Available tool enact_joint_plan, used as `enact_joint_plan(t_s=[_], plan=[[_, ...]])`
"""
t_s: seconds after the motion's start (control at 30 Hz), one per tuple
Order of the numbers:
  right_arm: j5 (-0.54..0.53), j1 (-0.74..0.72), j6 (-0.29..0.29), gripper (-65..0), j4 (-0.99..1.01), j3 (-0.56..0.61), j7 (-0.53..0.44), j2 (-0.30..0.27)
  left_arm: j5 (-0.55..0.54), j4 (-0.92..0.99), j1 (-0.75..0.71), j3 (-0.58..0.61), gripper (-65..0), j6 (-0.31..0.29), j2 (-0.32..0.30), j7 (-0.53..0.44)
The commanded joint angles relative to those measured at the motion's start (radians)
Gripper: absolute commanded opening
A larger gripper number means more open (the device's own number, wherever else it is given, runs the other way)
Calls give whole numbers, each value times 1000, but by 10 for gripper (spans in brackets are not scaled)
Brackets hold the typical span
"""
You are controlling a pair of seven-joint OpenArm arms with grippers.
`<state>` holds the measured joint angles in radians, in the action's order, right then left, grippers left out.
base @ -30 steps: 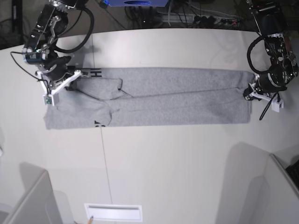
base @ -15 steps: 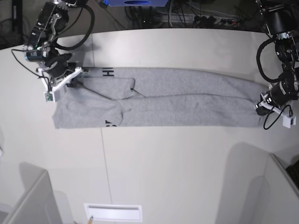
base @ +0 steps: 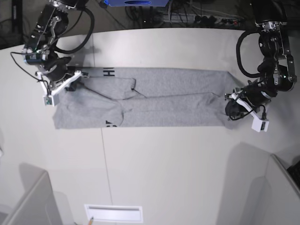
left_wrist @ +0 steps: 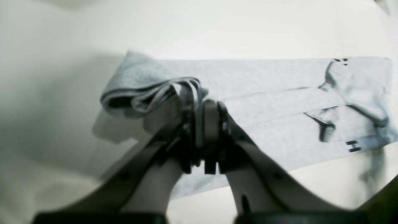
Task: Fold the T-shirt properly
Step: 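Grasp both strip ends and move left gripper toward the right gripper, then fold the strip end with the left gripper over toward the right gripper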
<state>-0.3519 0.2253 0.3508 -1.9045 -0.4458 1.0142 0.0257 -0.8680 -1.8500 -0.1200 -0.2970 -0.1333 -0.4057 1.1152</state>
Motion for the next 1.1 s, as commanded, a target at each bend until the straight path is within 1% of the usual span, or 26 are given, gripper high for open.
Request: enact_joint_plan(t_s=[0.0,0.1,0.2,0.3,0.4,0.57,0.77,0.97,1.07], plan=[[-11,-10,1,-650,-19,-3,-21,-5,-15,-18,9,6,-650,-2,-6,-14],[-11,-7,-2,-650,-17,-3,-19,-5,-13,-15,16,38,-650,-2,23,-14],[-11,-14,-5,-650,-16,-3,-22,-5,-12,-7,47,104,-650,-1,57,-14],[-6,-27,-5,-650,-13,-3,-19,-7,36,36,61,160,-650,-1,95,-14],[-6,-23,-5,-650,-11,-3,-19,-10,88,34,64,207,-650,-1,133,-19],[-6,-27,-5,-650,-10,-3,-21,-10,95,45,98,258,-650,-1,179,-20],[-5,-39,-5,-650,53,-3,-25,-14,125,157,162,302,-650,-1,242,-22],[-5,-40,-5,-650,64,-5,-27,-13,123,166,196,365,-650,-1,253,-24],[-5,-45,-5,-650,64,-5,-27,-14,125,184,219,373,-650,1,287,-25]])
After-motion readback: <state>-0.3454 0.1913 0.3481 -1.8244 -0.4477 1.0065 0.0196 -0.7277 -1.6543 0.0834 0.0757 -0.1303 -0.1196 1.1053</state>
